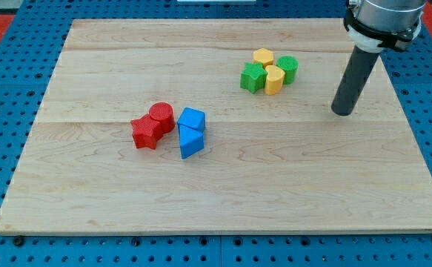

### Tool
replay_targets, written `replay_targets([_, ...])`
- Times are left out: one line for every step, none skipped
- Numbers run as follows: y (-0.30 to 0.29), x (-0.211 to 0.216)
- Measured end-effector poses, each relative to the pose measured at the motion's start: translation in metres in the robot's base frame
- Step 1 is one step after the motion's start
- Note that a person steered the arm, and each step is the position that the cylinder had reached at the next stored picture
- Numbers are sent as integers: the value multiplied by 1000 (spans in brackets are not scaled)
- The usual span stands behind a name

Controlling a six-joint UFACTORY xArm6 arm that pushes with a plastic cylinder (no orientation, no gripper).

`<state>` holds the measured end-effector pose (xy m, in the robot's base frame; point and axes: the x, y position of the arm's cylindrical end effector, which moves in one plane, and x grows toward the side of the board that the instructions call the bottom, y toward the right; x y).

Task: Push the heart towards the bottom right of the board

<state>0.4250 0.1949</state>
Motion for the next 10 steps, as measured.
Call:
replay_targets([12,-2])
replay_targets([21,-12])
replay_targets([21,-39])
replay_targets([-31,-41])
replay_targets([-53,-55])
replay_targets([-91,-94])
replay_targets([-105,-112])
replay_targets([-106,-139])
replay_targets([-152,-154])
replay_targets([-155,-189])
